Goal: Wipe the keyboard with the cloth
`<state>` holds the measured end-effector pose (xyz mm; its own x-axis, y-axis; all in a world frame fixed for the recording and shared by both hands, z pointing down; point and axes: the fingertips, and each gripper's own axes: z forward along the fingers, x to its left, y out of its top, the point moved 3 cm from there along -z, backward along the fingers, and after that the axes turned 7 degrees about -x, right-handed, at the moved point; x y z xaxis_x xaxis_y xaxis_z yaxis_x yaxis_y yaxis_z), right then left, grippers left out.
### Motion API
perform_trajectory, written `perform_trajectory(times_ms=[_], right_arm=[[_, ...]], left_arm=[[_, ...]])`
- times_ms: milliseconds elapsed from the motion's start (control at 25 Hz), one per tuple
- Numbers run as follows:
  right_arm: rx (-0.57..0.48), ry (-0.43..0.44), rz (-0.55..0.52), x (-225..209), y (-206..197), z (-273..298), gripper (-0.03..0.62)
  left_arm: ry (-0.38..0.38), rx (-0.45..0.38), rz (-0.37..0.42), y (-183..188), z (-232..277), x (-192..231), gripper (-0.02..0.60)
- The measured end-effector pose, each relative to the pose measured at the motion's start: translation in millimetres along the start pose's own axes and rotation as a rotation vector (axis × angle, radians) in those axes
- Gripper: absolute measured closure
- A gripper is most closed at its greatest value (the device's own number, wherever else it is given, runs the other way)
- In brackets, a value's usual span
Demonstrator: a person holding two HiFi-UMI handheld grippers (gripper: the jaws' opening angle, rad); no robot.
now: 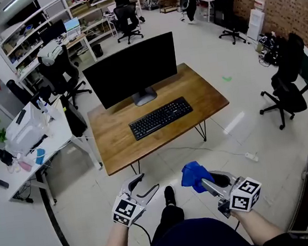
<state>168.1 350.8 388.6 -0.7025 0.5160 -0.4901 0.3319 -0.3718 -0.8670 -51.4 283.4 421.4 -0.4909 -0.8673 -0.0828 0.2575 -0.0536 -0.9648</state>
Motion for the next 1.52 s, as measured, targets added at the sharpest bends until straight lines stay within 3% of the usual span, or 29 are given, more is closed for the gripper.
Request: perform_trajectory(times_ms=[240, 360, 640, 840, 1120, 1520], right_arm=[[0.026, -0.109, 0.002, -73.8, 24.0, 71.1, 0.474], [0.044, -0.167, 0.004, -112.2, 36.6, 107.8, 0.473], [0.039, -0.256, -0.015, -187.2, 74.1, 176.5, 0.474], [0.093, -0.327, -0.08, -251.9, 82.4, 210.7, 0.474], [0.309, -0.452, -0.195, -367.5, 72.3, 244.3, 0.474], [0.6, -0.521, -0.406, -486.6, 46.2, 297.5, 0.474]], left_arm=[[0.044, 0.061, -0.01, -38.3, 62.6, 111.3, 0.313], [0.025, 0.097, -0.039, -59.4, 91.8, 165.0, 0.313], [0.006, 0.206, -0.08, -111.7, 142.0, 251.4, 0.305], [0.034, 0.277, -0.14, -150.4, 163.5, 279.6, 0.285], [0.081, 0.413, -0.233, -206.8, 182.2, 290.3, 0.282], [0.102, 0.515, -0.248, -249.2, 208.1, 297.3, 0.282]])
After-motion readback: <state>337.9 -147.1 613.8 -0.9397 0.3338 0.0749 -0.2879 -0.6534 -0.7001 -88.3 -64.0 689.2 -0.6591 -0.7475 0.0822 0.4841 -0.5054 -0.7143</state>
